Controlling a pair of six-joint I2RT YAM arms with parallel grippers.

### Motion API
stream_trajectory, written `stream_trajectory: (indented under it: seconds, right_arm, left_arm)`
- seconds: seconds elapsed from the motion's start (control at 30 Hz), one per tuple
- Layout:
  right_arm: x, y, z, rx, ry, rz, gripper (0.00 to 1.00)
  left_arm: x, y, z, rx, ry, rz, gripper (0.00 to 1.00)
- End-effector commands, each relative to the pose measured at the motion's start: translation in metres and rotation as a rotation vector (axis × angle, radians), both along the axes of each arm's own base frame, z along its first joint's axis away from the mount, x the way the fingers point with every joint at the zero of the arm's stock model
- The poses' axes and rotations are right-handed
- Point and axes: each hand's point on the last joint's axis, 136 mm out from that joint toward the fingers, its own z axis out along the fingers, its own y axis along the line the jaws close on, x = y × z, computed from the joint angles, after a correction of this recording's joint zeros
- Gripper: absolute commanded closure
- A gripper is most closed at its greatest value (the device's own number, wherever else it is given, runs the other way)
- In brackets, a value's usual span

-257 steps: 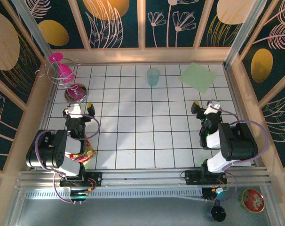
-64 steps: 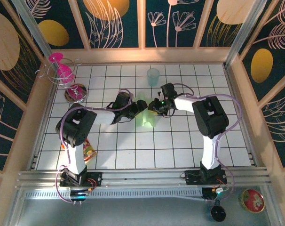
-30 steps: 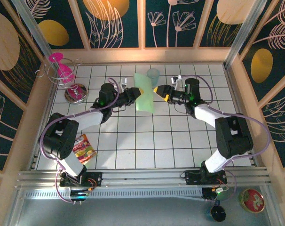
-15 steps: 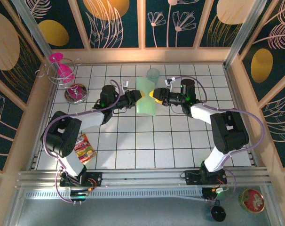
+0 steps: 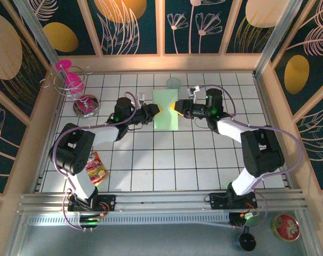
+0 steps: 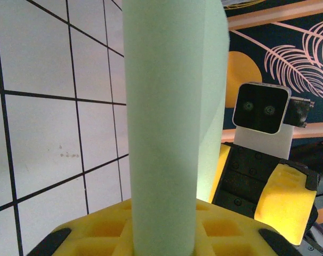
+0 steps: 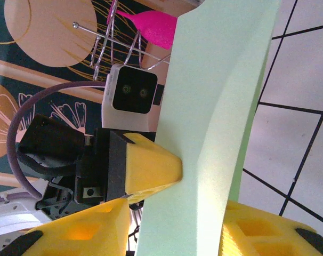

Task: Fold a paper plane with a square sheet of paper (pick it up from the middle)
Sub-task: First fold in half a square sheet of paper at the center of the table.

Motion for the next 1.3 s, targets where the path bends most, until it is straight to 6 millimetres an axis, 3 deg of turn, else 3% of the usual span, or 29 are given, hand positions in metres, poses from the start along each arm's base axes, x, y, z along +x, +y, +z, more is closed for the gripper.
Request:
stream_trajectory:
  seconds: [0.0,0.2,0.37,0.5,0.53,0.67,0.9,0.93,1.0,1.13,1.27]
  right_arm:
    - [-0.001,-0.004,0.0,-0.008,-0.009,-0.016,0.58]
    - [0.002,-0.001,-0.004,-0.016,0.006,-0.025,0.74]
    - [0.014,-0.006,-0.009,-0.086,0.019,-0.095,0.99]
    - [0.015,-0.012,-0.005,-0.113,0.007,-0.124,1.0]
    - [0.015,-0.015,-0.003,-0.121,0.006,-0.134,1.0]
    - [0.012,-0.03,0.003,-0.178,0.004,-0.177,1.0]
    - [0.001,-0.052,0.016,-0.352,0.024,-0.225,1.0]
    - [0.0,-0.051,0.017,-0.371,0.037,-0.222,1.0]
    - [-0.003,-0.043,0.019,-0.393,0.057,-0.208,1.0]
    - [-0.007,-0.008,0.023,-0.372,0.06,-0.143,1.0]
    - [-0.005,0.023,0.005,-0.294,0.1,-0.078,1.0]
  left_arm:
    - [0.001,0.002,-0.006,0.006,0.003,0.007,0.77]
    - [-0.001,0.002,-0.006,0.005,0.005,0.004,0.77]
    - [-0.001,0.007,-0.01,0.028,0.009,0.024,0.68]
    - [0.001,0.024,-0.025,0.079,0.029,0.09,0.44]
    - [0.001,0.03,-0.019,0.084,0.01,0.112,0.4]
    - [0.006,0.06,-0.029,0.164,0.011,0.2,0.28]
    - [0.013,0.091,-0.034,0.349,-0.027,0.288,0.06]
    - [0.014,0.093,-0.034,0.363,-0.037,0.292,0.01]
    - [0.014,0.095,-0.031,0.377,-0.053,0.298,0.01]
    - [0.01,0.099,-0.027,0.384,-0.068,0.311,0.01]
    - [0.002,0.103,-0.03,0.382,-0.066,0.317,0.01]
